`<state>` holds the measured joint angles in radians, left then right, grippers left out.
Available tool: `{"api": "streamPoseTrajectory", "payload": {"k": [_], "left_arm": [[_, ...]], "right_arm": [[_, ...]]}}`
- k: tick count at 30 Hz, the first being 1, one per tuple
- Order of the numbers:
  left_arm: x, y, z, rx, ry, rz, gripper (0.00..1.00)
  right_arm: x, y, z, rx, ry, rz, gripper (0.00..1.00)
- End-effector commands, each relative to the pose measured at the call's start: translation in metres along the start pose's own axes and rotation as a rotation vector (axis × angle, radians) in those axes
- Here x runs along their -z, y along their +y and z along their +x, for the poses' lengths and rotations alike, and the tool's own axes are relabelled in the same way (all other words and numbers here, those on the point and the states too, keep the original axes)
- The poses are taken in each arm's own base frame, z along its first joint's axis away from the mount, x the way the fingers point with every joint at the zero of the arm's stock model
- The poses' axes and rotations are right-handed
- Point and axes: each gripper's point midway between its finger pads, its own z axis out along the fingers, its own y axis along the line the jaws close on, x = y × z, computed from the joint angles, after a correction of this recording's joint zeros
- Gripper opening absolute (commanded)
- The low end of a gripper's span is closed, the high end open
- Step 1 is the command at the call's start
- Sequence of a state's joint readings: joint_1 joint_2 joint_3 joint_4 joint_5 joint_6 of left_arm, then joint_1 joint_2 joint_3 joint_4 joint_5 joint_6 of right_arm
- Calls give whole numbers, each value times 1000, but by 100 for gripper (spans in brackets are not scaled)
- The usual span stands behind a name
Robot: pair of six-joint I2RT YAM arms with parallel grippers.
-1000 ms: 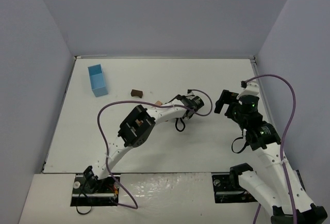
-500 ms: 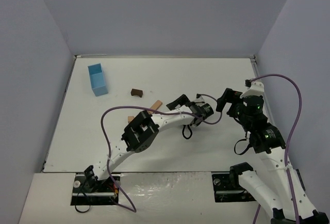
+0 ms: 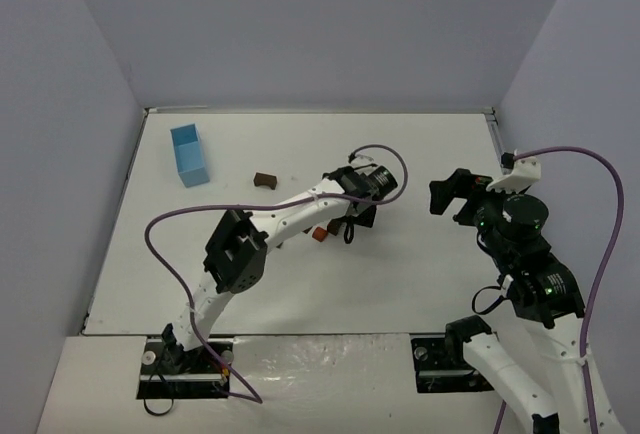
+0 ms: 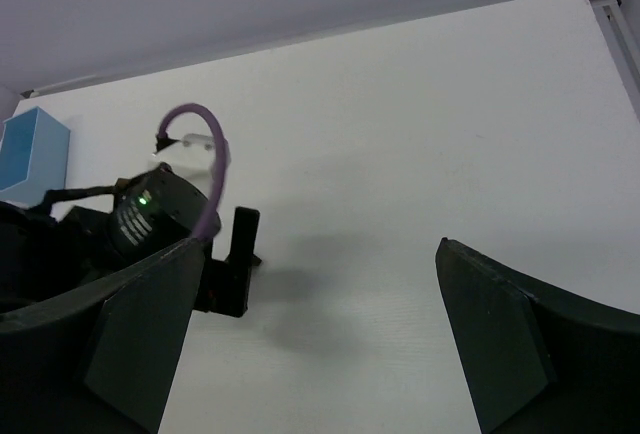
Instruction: Build the wood block tower
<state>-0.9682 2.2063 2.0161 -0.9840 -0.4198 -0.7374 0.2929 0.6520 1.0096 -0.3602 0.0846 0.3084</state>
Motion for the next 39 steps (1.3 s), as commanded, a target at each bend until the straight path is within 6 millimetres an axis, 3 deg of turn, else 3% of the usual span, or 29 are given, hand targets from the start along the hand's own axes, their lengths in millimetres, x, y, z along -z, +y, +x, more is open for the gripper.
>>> {"api": "streamPoseTrajectory", "payload": {"k": [1, 10, 18, 27, 39], "left_arm": [[37, -6, -11, 327, 17, 96, 96], [29, -8, -20, 678, 89, 103, 97], [0, 2, -26, 875, 133, 45, 97], [-28, -9, -20, 947, 209, 23, 97], [-41, -15, -10, 986, 267, 7, 97]], "right_arm": [[10, 3, -19, -3, -69, -9, 100], [20, 4, -15, 2, -79, -31, 100], [20, 9, -8, 34, -60, -59, 100], [15, 24, 6, 70, -8, -125, 100], [9, 30, 19, 110, 32, -144, 100]]}}
